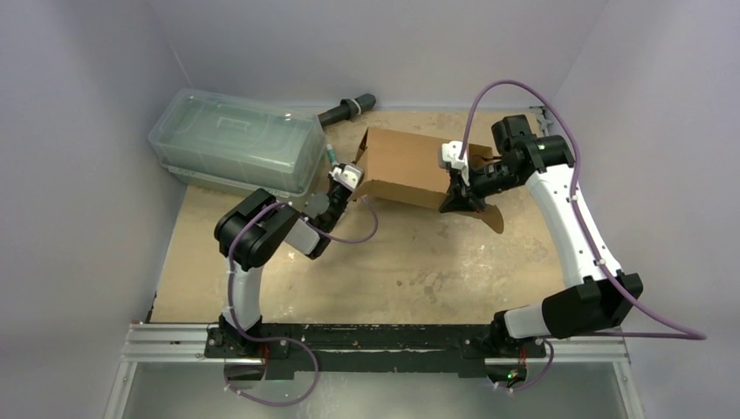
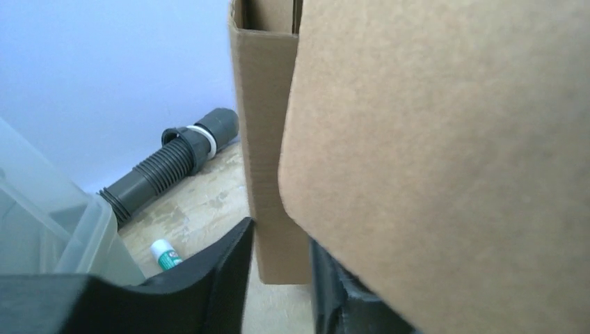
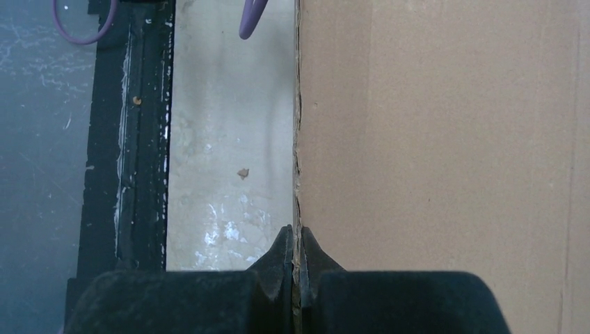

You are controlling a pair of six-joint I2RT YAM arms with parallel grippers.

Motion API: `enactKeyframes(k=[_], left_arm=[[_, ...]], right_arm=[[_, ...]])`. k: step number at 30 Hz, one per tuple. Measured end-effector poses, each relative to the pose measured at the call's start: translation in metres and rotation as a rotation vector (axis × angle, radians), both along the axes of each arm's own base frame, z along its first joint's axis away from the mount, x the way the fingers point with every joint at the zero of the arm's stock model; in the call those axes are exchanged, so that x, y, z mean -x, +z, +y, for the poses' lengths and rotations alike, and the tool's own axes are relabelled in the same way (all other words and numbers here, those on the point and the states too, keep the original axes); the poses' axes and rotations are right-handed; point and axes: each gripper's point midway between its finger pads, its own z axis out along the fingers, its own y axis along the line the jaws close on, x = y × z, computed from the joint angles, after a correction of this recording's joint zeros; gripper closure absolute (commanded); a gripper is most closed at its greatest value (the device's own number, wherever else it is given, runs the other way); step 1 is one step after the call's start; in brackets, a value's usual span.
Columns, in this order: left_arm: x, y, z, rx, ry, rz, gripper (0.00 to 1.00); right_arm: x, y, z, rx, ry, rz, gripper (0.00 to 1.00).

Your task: Fold the paper box

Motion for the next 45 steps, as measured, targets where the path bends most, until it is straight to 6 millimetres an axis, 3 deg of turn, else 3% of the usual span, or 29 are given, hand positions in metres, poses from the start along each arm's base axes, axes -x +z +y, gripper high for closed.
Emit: enactKeyframes(k=[2, 4, 8, 15, 22, 27, 32, 35, 40, 45], left_arm=[[-0.003, 0.002, 0.0, 0.005, 0.004, -0.006, 0.89], [-0.005, 0.003, -0.001, 0.006, 0.004, -0.01, 0.96], [-0.006, 0.003, -0.003, 0.0, -0.003, -0.016, 0.99], [0.006, 0.001, -0.002, 0.021, -0.037, 0.016, 0.65], [0.065, 0.001, 0.021, 0.085, -0.115, 0.106, 0.44], [0.109, 0.022, 0.04, 0.179, -0.183, 0.118, 0.22], [0.146, 0.058, 0.067, 0.264, -0.184, 0.068, 0.18], [0.151, 0.076, 0.08, 0.274, -0.144, 0.054, 0.19], [0.144, 0.057, 0.088, 0.224, -0.077, 0.108, 0.18], [0.126, 0.009, 0.083, 0.089, -0.038, 0.18, 0.17]], right_arm=[[0.0, 0.0, 0.0, -0.001, -0.003, 0.007, 1.0], [0.0, 0.0, 0.001, -0.002, -0.006, 0.013, 1.0], [0.0, 0.001, 0.001, -0.009, -0.011, 0.02, 1.0], [-0.004, 0.016, 0.003, -0.021, -0.048, 0.022, 1.0], [-0.012, 0.025, 0.004, -0.032, -0.103, 0.028, 1.0], [-0.018, 0.022, 0.005, -0.022, -0.112, 0.04, 1.0], [-0.022, 0.014, -0.001, 0.022, -0.099, 0.025, 1.0], [-0.021, 0.011, -0.005, 0.049, -0.089, 0.0, 1.0], [-0.016, 0.012, -0.005, 0.064, -0.072, -0.021, 1.0], [-0.004, 0.018, 0.0, 0.063, -0.047, -0.04, 1.0]])
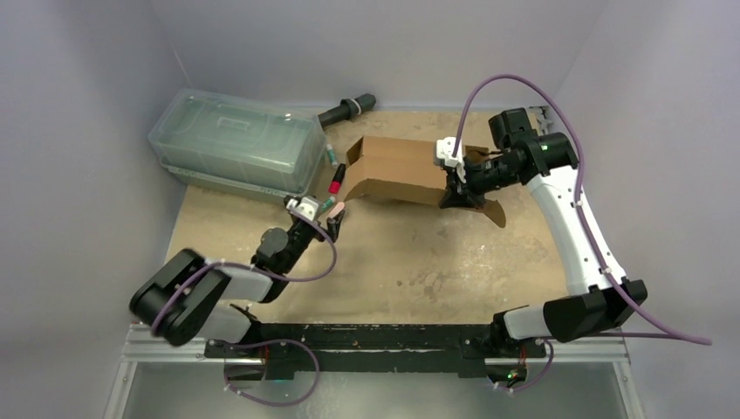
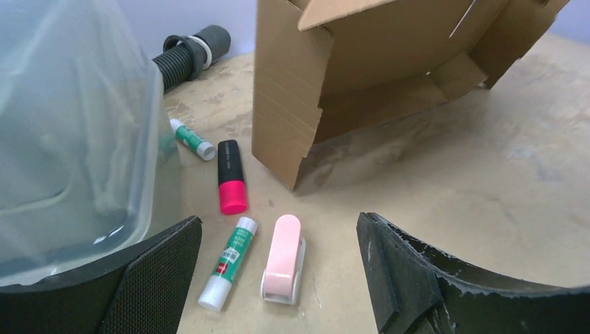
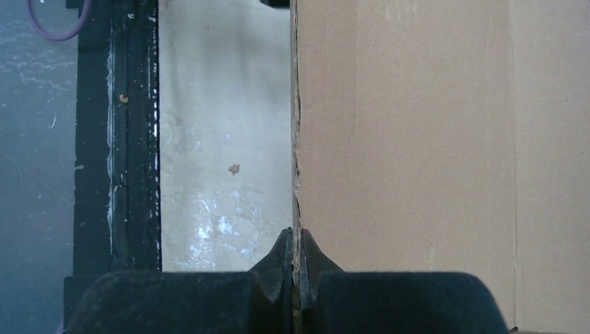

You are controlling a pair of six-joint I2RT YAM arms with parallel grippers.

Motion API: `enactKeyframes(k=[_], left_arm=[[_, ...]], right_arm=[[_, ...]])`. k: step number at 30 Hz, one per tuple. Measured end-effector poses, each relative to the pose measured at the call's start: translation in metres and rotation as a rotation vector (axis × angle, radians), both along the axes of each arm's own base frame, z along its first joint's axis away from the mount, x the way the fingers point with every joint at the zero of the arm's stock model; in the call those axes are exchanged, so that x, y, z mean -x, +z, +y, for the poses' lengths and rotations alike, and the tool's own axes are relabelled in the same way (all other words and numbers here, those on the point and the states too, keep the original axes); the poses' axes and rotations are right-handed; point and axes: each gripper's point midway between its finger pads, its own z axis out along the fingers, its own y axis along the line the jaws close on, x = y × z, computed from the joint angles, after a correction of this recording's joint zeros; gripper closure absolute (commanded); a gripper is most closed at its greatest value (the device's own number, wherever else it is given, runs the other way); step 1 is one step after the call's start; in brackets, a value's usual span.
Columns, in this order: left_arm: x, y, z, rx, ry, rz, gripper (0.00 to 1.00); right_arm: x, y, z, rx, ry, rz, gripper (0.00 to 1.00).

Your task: Fold the paper box

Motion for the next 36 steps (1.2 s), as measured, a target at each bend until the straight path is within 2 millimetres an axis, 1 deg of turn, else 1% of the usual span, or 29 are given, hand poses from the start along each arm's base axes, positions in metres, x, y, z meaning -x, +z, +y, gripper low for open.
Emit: enactKeyframes(k=[2, 4, 7, 9, 12, 15, 17, 18, 20, 21, 24, 26, 28, 30, 31, 32, 36], left_arm=[[-0.014, -0.012, -0.007, -0.041, 0.002, 0.01, 0.16], [-0.029, -0.014, -0.016, -0.048, -0.003, -0.008, 0.16], [-0.042, -0.012, -0.021, -0.03, -0.009, -0.034, 0.16], [-0.043, -0.014, -0.021, -0.019, -0.013, -0.034, 0.16], [-0.042, -0.023, -0.022, -0.001, -0.025, -0.009, 0.16], [-0.035, -0.033, -0.021, 0.002, -0.036, 0.025, 0.16], [-0.03, -0.031, -0.02, 0.003, -0.045, 0.021, 0.16], [-0.026, -0.025, -0.02, 0.008, -0.055, 0.008, 0.16], [-0.02, -0.003, -0.018, 0.023, -0.069, -0.055, 0.16], [-0.016, 0.016, -0.017, 0.033, -0.072, -0.108, 0.16], [-0.003, 0.086, -0.005, 0.067, -0.052, -0.298, 0.16], [0.005, 0.121, 0.002, 0.07, -0.032, -0.393, 0.17], [0.006, 0.143, 0.004, 0.054, -0.022, -0.453, 0.17], [0.0, 0.153, -0.001, 0.023, -0.028, -0.476, 0.18], [-0.005, 0.153, -0.007, -0.003, -0.038, -0.475, 0.19], [-0.011, 0.15, -0.011, -0.022, -0.048, -0.465, 0.19], [-0.033, 0.128, -0.032, -0.132, -0.1, -0.411, 0.25]], right_arm=[[0.002, -0.001, 0.002, 0.0, 0.008, 0.004, 1.0], [0.002, -0.004, 0.002, 0.002, 0.01, 0.015, 1.0], [-0.005, -0.011, 0.004, 0.008, 0.009, 0.036, 1.0], [-0.011, -0.017, 0.005, 0.014, 0.008, 0.05, 1.0], [-0.023, -0.022, 0.007, 0.021, 0.001, 0.06, 1.0], [-0.034, -0.018, 0.009, 0.018, -0.009, 0.042, 1.0], [-0.042, -0.009, 0.011, 0.011, -0.026, 0.016, 1.0], [-0.043, -0.008, 0.011, 0.01, -0.03, 0.011, 1.0], [-0.049, -0.002, 0.01, 0.011, -0.048, -0.013, 1.0], [-0.051, 0.001, 0.01, 0.01, -0.054, -0.021, 1.0], [-0.057, 0.006, 0.011, 0.01, -0.064, -0.037, 1.0], [-0.061, 0.007, 0.011, 0.012, -0.067, -0.041, 1.0], [-0.065, 0.004, 0.012, 0.015, -0.068, -0.034, 1.0], [-0.067, 0.001, 0.012, 0.019, -0.069, -0.027, 1.0], [-0.068, 0.001, 0.012, 0.019, -0.069, -0.025, 1.0], [-0.069, 0.0, 0.013, 0.02, -0.069, -0.022, 1.0], [-0.069, -0.001, 0.013, 0.02, -0.069, -0.021, 1.0]])
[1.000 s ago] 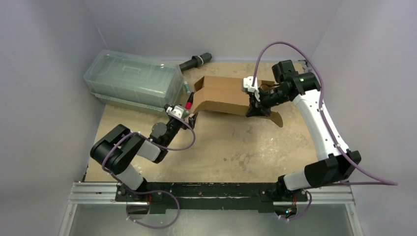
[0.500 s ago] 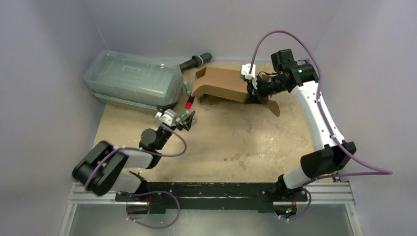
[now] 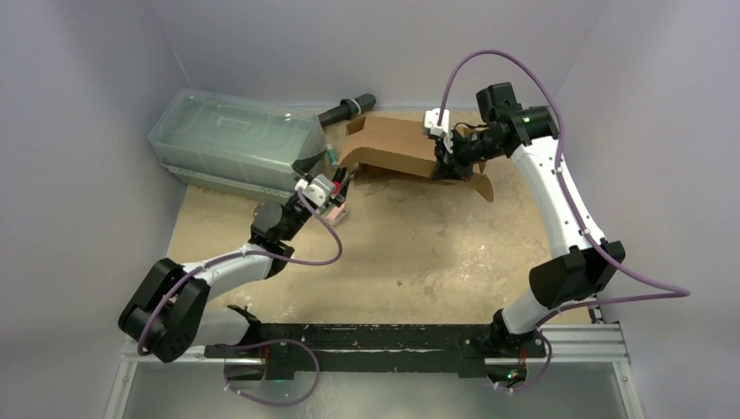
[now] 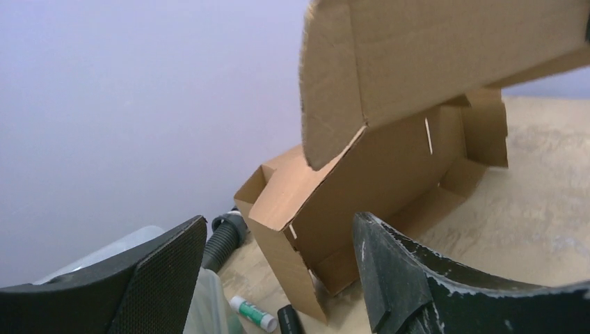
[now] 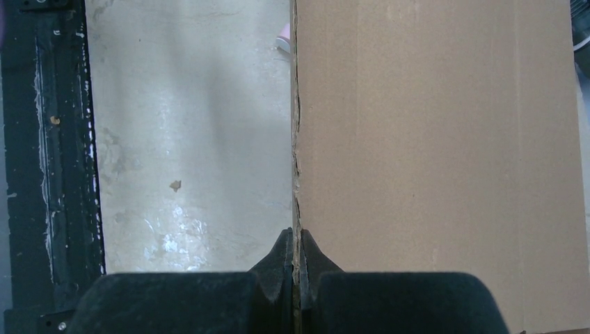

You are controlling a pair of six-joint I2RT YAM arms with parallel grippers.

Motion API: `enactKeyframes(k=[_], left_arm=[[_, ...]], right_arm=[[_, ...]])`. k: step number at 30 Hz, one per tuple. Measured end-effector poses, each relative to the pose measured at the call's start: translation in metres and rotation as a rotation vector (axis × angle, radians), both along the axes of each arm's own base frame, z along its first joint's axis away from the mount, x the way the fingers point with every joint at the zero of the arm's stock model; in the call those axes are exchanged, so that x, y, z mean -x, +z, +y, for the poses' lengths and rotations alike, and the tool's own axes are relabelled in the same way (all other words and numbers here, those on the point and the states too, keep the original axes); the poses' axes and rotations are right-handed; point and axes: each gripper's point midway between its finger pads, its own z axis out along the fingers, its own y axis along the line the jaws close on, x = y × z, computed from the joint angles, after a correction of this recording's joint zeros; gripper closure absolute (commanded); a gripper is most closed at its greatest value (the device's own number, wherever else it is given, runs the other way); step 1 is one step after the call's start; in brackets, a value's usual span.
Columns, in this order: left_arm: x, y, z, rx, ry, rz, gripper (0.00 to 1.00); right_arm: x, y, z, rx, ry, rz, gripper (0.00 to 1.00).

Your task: Fold the paper box

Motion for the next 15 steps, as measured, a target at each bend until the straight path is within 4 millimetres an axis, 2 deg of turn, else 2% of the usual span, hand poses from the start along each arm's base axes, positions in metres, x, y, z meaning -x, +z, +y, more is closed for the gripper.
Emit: enactKeyframes(k=[3, 7, 10, 14, 15], left_arm=[[-0.01, -0.007, -0.009, -0.061, -0.009, 0.023, 0.32], [-0.021, -0.003, -0.017, -0.107, -0.016, 0.015, 0.47], [-0.028, -0.001, -0.024, -0.141, -0.027, 0.013, 0.64], [-0.03, -0.006, -0.029, -0.178, -0.042, 0.019, 0.98], [-0.03, -0.008, -0.029, -0.188, -0.045, 0.023, 1.0]], right_arm=[[0.0, 0.0, 0.0, 0.001, 0.0, 0.001, 1.0], [0.0, 0.002, 0.0, 0.001, 0.0, -0.003, 1.0], [-0.001, 0.004, 0.0, 0.0, 0.0, -0.004, 1.0], [-0.001, 0.005, 0.0, 0.001, 0.0, -0.004, 1.0], [-0.002, 0.006, 0.0, 0.001, 0.0, -0.002, 1.0]])
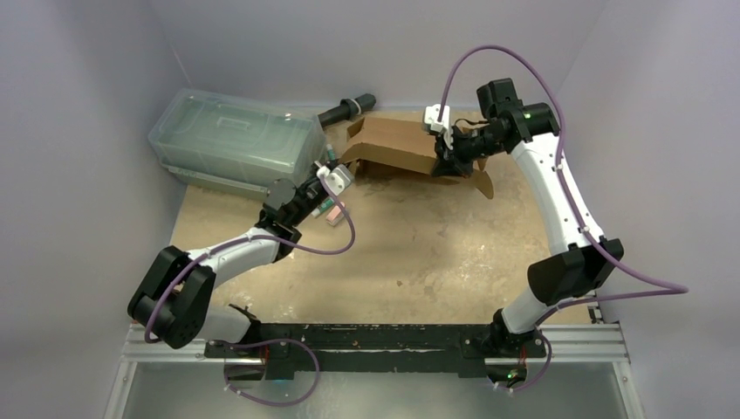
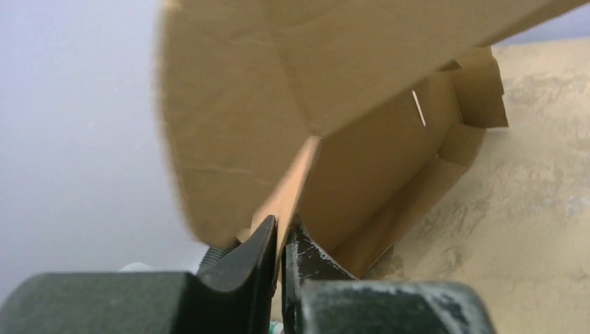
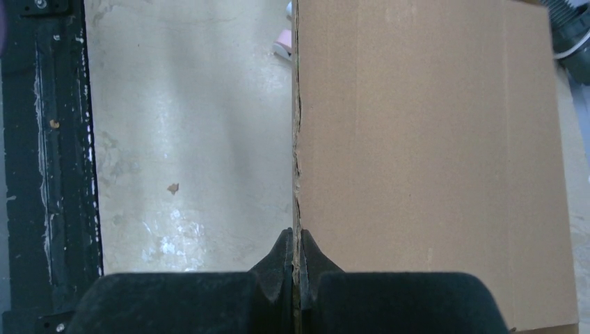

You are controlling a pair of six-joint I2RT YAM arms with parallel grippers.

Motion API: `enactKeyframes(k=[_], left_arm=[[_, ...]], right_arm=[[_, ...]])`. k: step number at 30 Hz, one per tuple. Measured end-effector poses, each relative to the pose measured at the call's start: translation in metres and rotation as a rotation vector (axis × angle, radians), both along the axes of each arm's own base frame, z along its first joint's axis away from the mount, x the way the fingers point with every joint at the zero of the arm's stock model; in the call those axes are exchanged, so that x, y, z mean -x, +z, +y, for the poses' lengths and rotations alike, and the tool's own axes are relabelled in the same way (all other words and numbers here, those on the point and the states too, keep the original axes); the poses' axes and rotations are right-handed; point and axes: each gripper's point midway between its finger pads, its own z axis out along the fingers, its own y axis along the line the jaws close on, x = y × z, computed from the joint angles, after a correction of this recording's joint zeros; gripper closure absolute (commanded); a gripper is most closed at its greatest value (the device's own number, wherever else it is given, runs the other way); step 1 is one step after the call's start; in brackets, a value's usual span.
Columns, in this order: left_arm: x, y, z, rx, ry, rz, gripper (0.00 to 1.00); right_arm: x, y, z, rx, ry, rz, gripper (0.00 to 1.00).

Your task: Fold the paper box

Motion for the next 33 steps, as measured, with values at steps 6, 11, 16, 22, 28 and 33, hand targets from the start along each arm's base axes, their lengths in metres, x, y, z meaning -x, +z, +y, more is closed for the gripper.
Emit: enactKeyframes(k=[6, 11, 16, 22, 28, 33], left_arm=[[0.001, -0.006, -0.003, -0.038, -0.012, 0.005, 1.0], [0.0, -0.008, -0.004, -0.049, -0.015, 0.016, 1.0], [-0.001, -0.005, -0.007, -0.051, -0.028, 0.015, 1.0], [-0.002, -0.004, -0.009, -0.055, -0.038, 0.024, 1.0], [-0.002, -0.007, -0.011, -0.062, -0.043, 0.035, 1.0], [-0.004, -0.004, -0.01, -0.057, -0.038, 0.031, 1.0]], right_arm=[[-0.006, 0.002, 0.001, -0.001, -0.004, -0.009, 0.89], [-0.017, 0.008, -0.001, 0.008, -0.049, -0.058, 0.63], [-0.031, 0.016, -0.013, 0.045, -0.122, -0.175, 0.42], [-0.042, 0.011, -0.024, 0.091, -0.15, -0.282, 0.3], [-0.052, 0.007, -0.028, 0.121, -0.119, -0.401, 0.45], [-0.061, 0.016, -0.027, 0.124, -0.095, -0.478, 0.44]])
